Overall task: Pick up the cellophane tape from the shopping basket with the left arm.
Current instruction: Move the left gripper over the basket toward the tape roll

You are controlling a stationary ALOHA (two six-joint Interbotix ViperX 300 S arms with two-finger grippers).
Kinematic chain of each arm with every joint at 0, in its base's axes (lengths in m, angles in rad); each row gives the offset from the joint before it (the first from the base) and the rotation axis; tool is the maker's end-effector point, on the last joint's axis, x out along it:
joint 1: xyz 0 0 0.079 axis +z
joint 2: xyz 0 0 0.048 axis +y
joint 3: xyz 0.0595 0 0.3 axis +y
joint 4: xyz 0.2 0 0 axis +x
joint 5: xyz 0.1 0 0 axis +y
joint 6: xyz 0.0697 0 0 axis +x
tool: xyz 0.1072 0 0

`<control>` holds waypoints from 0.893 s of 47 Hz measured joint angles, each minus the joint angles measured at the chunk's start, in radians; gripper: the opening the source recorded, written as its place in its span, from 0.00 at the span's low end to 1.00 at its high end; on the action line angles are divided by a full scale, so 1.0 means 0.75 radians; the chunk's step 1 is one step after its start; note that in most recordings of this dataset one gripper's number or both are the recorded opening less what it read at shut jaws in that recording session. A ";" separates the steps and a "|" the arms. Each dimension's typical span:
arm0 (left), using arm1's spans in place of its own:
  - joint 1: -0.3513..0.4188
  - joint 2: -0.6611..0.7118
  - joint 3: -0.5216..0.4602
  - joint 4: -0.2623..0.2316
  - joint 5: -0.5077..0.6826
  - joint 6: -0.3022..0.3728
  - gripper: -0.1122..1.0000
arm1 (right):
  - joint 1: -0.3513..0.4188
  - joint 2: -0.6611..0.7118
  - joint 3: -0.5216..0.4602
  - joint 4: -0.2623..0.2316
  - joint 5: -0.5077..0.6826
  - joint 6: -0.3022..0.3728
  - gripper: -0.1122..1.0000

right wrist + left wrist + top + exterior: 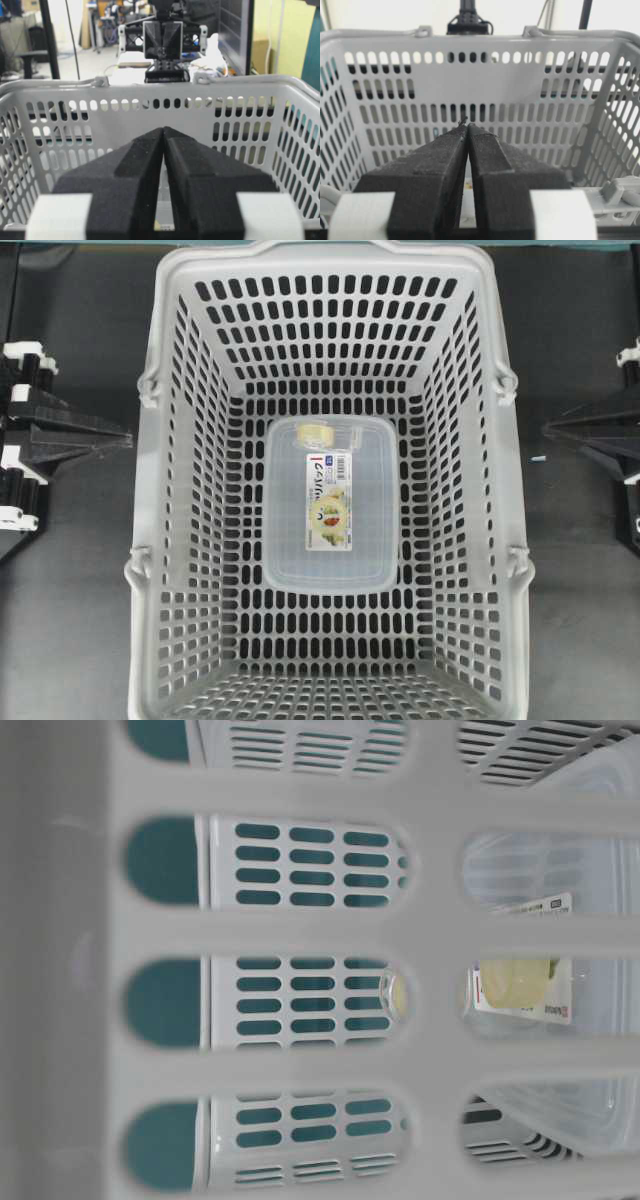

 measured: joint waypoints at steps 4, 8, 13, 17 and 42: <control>0.000 0.006 -0.027 0.020 0.047 -0.018 0.10 | 0.000 -0.004 0.000 0.002 0.006 0.002 0.10; -0.002 0.035 -0.137 0.047 0.205 -0.065 0.10 | -0.004 -0.020 -0.002 0.004 0.043 0.012 0.10; -0.014 0.100 -0.280 0.051 0.417 -0.106 0.10 | -0.004 -0.039 -0.004 0.008 0.121 0.041 0.10; -0.031 0.178 -0.401 0.051 0.591 -0.121 0.10 | -0.006 -0.049 -0.016 0.008 0.174 0.080 0.10; -0.090 0.810 -1.033 0.053 1.323 -0.106 0.10 | -0.004 -0.078 -0.070 0.010 0.256 0.108 0.10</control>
